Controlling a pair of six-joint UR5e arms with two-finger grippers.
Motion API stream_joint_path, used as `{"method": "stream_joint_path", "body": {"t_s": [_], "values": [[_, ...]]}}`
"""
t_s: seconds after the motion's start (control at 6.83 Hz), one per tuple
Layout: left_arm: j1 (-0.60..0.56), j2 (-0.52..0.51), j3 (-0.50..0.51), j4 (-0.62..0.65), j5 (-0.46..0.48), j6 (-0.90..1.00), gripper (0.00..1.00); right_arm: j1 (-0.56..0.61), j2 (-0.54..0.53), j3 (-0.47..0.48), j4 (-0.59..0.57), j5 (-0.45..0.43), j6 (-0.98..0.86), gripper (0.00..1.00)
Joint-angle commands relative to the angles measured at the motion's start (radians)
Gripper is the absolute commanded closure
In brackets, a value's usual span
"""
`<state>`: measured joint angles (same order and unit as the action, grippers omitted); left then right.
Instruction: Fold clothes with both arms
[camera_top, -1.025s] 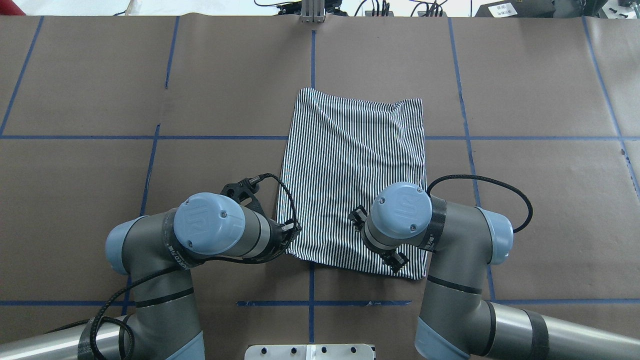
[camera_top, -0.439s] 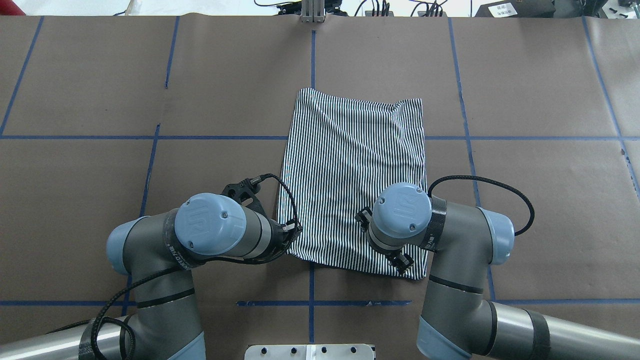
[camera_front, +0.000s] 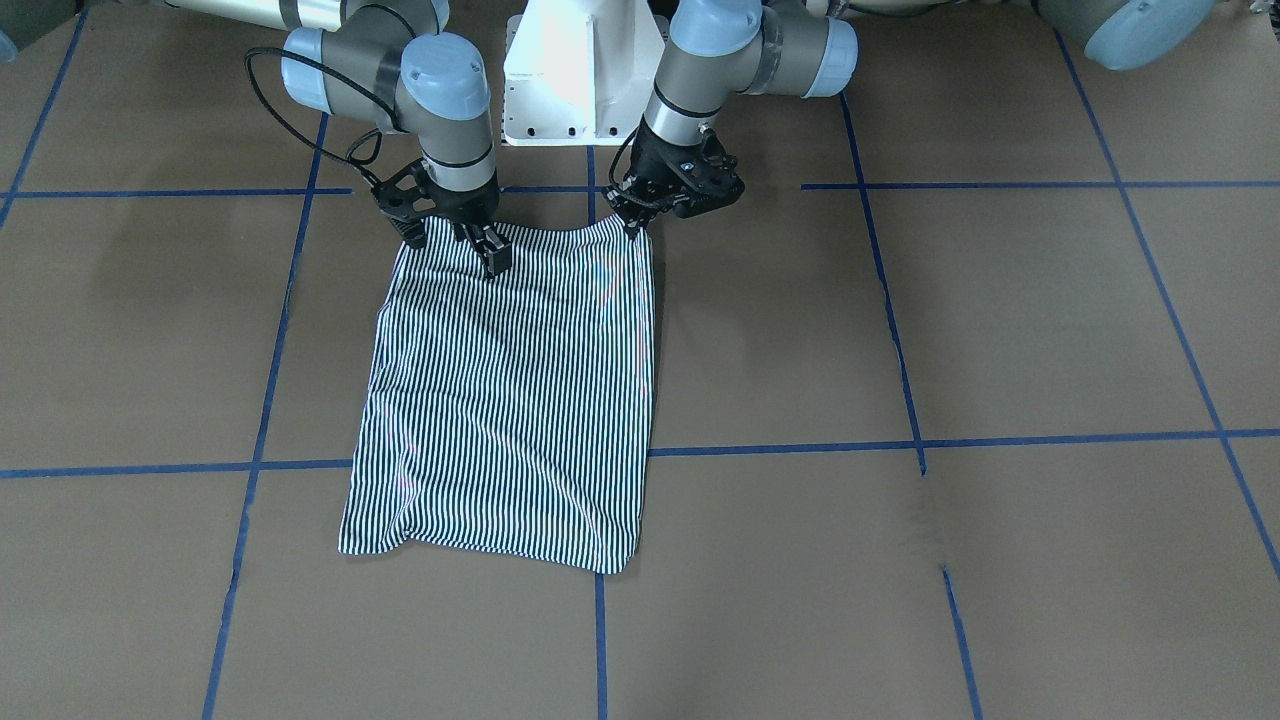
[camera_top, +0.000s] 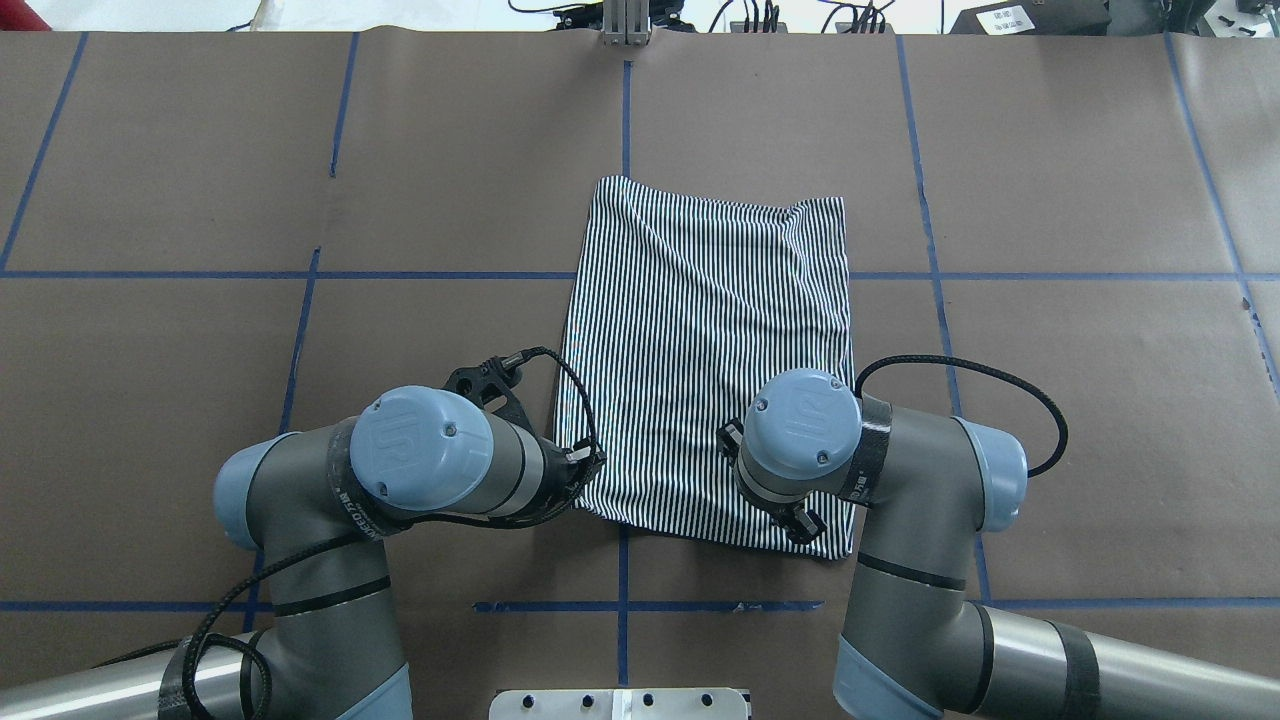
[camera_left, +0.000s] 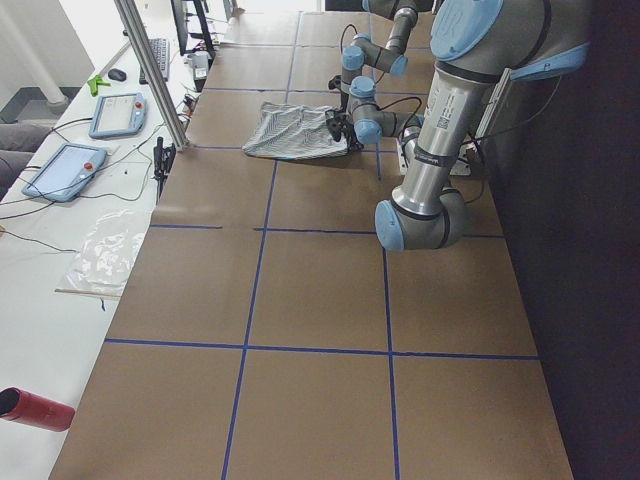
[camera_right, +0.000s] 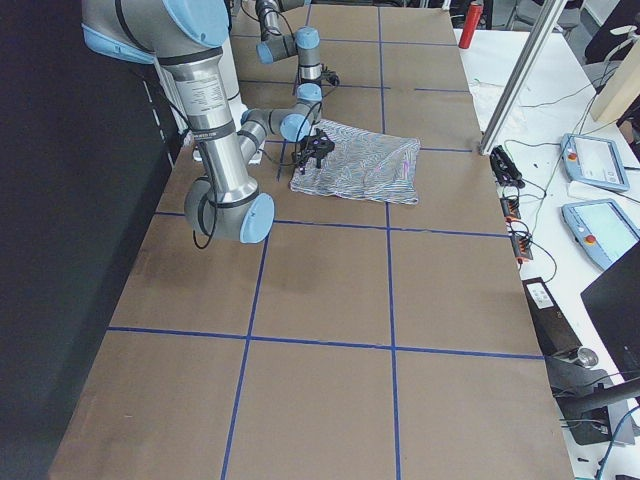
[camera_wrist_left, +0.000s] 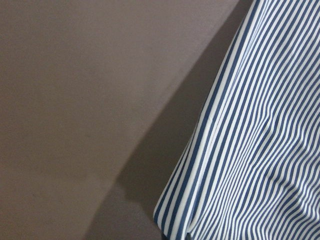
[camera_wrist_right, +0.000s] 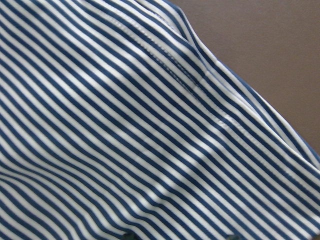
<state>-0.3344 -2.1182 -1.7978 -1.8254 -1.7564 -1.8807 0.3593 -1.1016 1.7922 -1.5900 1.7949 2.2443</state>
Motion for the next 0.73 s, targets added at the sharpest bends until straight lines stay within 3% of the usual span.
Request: {"method": "stream_joint_path", "body": {"t_s": [0.0, 0.15, 0.29, 0.44, 0.59], "values": [[0.0, -0.002, 0.0, 0.0, 0.0, 0.0, 1.0, -0.003, 0.0, 0.003, -0.001, -0.002, 0.001, 1.0], [0.0, -0.002, 0.0, 0.002, 0.0, 0.002, 1.0, -0.003, -0.003, 0.004, -0.002, -0.002, 0.001, 1.0], [0.0, -0.002, 0.002, 0.0, 0.0, 0.0, 1.0, -0.003, -0.003, 0.004, -0.002, -0.002, 0.001, 0.75], [0.0, -0.002, 0.002, -0.002, 0.002, 0.002, 1.0, -0.003, -0.004, 0.004, -0.002, -0.003, 0.001, 0.01], [0.0, -0.002, 0.003, -0.002, 0.003, 0.0, 1.0, -0.003, -0.004, 0.004, -0.002, -0.003, 0.0, 0.0]]}}
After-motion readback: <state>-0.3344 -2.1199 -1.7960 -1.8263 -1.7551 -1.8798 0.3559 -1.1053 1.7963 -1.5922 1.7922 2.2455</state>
